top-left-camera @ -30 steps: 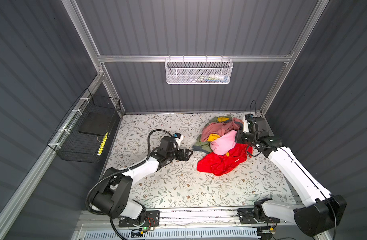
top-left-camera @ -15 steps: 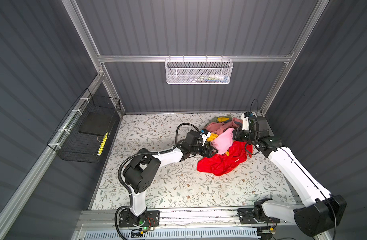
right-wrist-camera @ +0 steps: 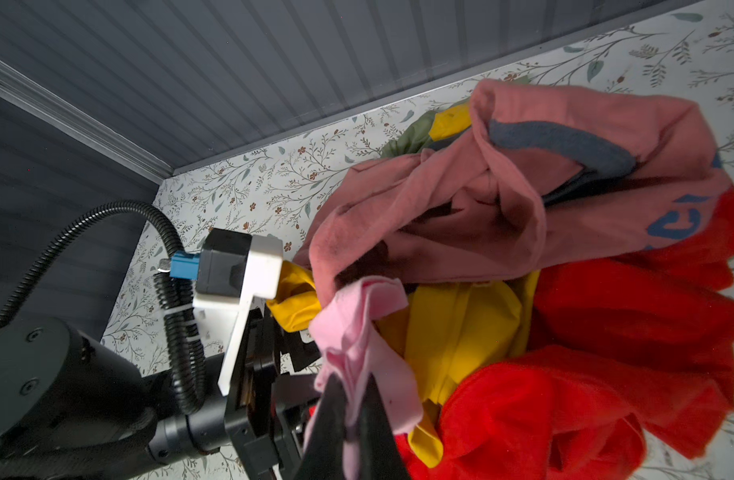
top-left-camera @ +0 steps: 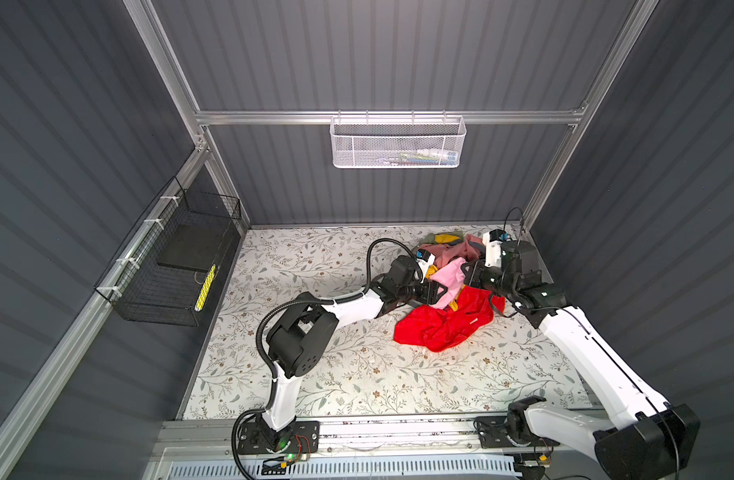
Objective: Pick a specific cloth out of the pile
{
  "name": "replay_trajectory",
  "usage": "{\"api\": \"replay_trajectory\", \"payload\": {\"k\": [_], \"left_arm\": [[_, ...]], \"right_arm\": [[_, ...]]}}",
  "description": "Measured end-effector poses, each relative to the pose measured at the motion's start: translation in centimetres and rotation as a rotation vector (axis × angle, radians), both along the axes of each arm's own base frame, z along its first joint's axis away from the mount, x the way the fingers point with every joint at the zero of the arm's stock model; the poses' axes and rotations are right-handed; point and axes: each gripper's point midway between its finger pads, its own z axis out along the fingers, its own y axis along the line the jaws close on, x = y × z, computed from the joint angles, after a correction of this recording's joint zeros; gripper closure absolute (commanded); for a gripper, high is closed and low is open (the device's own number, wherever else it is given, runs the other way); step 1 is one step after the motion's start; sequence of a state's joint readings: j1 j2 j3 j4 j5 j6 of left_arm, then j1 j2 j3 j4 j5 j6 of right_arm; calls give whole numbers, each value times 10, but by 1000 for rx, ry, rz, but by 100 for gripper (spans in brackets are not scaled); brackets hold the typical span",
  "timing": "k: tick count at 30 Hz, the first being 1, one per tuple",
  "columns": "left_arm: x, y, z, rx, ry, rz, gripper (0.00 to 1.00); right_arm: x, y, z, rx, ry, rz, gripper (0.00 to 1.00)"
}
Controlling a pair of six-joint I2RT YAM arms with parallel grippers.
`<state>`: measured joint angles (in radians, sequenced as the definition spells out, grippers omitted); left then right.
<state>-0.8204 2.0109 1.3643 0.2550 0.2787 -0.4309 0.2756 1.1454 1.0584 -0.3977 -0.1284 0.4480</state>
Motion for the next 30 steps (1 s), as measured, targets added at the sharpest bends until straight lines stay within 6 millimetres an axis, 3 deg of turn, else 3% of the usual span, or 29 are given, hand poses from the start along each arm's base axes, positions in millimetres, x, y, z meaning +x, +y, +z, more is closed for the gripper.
{"api": "replay_trajectory", "payload": {"k": [5,9,11,14,19,25,30], "left_arm": [[4,3,2,11,-17,21,87],[2,11,16,30,-54,30,86],[1,14,26,34,-74,30,85],[0,19,40,38,-106,32,63],[-1,22,44,47,-112,39,57],[-1,18,40,47,-99,24,58],[-3,16,34,48,-76,8,78]], "right_arm": [[2,-1,-8,-3,20,-14,57],[1,-7,-24,-27,39,-36,39],[0,-9,-36,-34,55,-47,37],[-2,-13,-52,-37,82,-60,33],[-1,-18,-58,-28,85,-74,32],[2,-21,-49,-6,55,-78,35],[1,-22,-51,20,54,-73,41]]}}
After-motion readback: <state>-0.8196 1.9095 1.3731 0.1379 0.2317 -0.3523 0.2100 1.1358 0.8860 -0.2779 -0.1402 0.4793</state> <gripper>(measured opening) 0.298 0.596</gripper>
